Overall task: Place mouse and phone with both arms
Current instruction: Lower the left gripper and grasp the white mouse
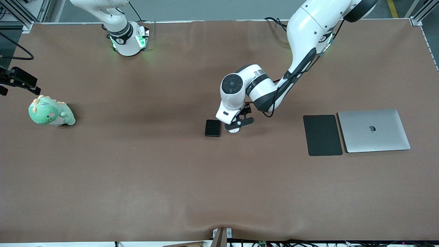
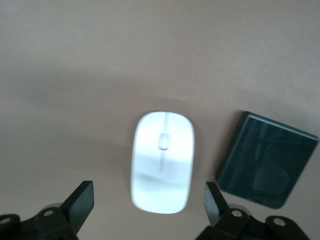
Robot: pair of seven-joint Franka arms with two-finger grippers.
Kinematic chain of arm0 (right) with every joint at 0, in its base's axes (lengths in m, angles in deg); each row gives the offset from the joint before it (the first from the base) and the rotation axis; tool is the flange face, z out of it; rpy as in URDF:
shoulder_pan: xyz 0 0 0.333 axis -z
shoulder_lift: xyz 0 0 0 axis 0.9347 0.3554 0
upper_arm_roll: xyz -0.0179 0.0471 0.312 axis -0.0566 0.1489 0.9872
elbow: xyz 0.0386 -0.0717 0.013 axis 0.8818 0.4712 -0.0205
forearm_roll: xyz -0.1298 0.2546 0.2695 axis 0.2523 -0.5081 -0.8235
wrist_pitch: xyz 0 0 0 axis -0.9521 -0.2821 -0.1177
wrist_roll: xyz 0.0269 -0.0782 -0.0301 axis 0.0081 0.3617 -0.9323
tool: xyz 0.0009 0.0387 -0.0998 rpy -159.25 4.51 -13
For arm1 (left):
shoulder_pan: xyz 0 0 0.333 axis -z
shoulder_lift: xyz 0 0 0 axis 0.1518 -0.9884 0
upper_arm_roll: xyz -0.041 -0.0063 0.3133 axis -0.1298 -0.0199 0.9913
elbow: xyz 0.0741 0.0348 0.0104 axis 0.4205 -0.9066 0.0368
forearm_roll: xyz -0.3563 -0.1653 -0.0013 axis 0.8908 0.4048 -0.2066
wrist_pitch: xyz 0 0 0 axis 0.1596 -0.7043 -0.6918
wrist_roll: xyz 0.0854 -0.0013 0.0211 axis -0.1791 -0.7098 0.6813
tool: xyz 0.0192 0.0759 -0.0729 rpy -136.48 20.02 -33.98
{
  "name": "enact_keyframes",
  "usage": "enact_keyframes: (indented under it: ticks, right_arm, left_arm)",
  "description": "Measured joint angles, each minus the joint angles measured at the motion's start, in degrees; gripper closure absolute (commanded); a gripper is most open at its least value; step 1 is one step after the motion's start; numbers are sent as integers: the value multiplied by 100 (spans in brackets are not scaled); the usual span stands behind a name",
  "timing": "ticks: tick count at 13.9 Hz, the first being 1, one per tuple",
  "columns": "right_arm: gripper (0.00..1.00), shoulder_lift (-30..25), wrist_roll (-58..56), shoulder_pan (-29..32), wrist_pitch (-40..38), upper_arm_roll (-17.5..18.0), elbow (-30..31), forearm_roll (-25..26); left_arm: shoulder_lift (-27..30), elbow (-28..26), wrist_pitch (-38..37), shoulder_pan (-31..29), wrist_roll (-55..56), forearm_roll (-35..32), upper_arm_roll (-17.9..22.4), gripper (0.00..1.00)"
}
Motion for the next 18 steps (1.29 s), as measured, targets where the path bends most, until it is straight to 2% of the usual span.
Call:
enact_keyframes:
  ticks: [6,10,12,14,16,18]
  right_arm:
    - [0,100,0,-2,32,17,0,0]
    - [0,126,0,-4,40,23,0,-2]
    - [0,141,0,-15,47,32,0,-2]
    - [0,152,0,-19,68,43,0,-2]
    - [0,154,0,-21,69,48,0,-3]
    - [0,154,0,-22,69,51,0,-3]
  left_arm:
    - [-351,15,289,96,499,-621,4,3]
    - [-478,18,305,100,500,-664,45,7]
    - [-490,20,306,102,500,-674,104,25]
    - [-491,29,307,103,500,-676,114,34]
    - [-491,40,307,107,500,-684,114,48]
    - [-490,46,307,109,500,-692,114,50]
